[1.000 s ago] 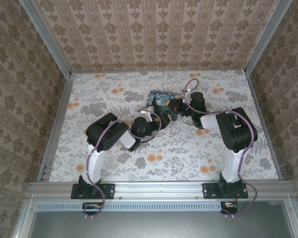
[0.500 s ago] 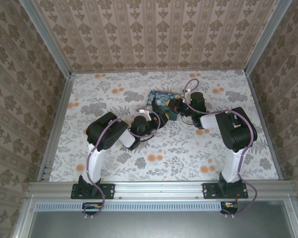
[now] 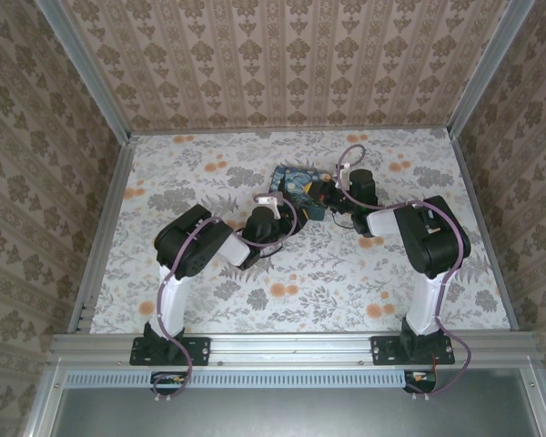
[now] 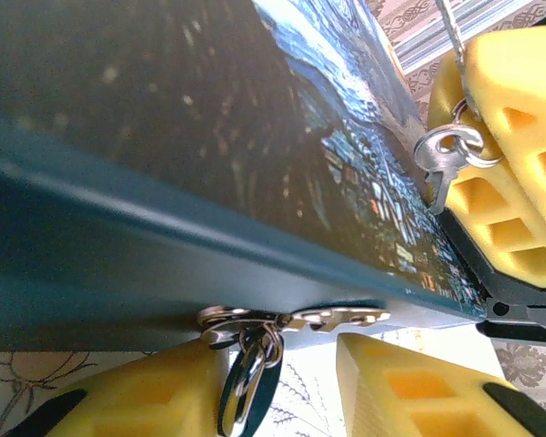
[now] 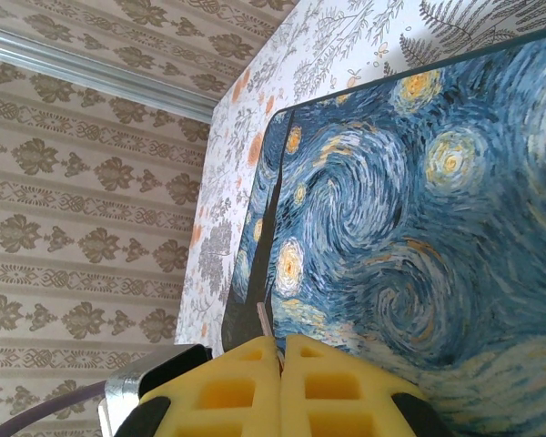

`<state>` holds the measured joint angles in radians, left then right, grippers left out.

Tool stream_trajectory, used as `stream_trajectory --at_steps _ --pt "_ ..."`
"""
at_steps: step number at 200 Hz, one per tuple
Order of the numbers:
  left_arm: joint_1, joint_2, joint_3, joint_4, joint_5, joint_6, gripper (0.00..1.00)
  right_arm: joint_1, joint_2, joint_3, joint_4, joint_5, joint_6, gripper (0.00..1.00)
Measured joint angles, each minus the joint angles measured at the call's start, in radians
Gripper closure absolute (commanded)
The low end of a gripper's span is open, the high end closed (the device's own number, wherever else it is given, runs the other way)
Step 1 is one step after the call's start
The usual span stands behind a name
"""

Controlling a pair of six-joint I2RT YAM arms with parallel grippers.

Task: Unlock a padlock with a key

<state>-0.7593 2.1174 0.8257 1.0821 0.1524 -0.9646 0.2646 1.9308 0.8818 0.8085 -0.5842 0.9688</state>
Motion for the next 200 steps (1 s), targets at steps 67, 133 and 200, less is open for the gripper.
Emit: stream_trajectory --at_steps 67,133,200 --pt "0.010 0.000 0.010 -0.043 0.003 0.001 0.83 0.000 0.000 0.000 0.003 0.000 0.001 1.00" --pt "0.031 -0.002 0.014 -0.050 0.062 -0.012 1.00 -0.002 -0.013 -0.002 -0.011 -0.008 0.007 1.00" --pt "0.074 -0.046 0.014 -0.142 0.167 -0.038 1.00 -0.002 -0.197 -0.159 0.015 -0.061 0.007 1.00"
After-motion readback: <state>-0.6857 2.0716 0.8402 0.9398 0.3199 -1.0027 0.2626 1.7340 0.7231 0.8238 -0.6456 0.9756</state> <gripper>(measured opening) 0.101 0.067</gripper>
